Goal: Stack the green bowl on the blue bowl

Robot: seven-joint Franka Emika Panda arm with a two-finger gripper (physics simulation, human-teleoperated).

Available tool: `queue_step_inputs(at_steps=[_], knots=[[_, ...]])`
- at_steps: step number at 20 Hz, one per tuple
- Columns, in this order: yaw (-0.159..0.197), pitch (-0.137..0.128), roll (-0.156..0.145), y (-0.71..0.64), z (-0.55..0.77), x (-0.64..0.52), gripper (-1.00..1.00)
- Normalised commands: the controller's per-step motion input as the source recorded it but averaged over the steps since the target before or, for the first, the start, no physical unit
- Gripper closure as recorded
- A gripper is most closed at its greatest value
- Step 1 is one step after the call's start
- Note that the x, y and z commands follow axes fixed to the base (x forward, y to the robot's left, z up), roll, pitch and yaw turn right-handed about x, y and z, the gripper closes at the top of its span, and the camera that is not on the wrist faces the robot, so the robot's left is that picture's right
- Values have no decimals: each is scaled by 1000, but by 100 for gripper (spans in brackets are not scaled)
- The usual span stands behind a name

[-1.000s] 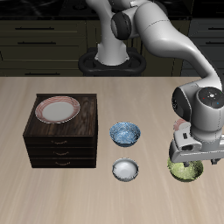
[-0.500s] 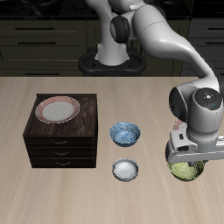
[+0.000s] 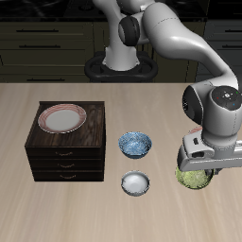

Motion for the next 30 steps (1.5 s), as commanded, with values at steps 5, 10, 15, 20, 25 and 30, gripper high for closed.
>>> queue_step_inputs(at_steps=[5,10,15,20,25,30], knots=[[1,-61,-3,-130,380,-102,100],[11,-57,7,-94,304,-146,100],[9,-63,7,-93,345,-229,100],[7,-69,-1,-168,395,-204,100],[-18,-35,-4,-169,323,-165,100],[0,-69,2,-148,382,-186,100]])
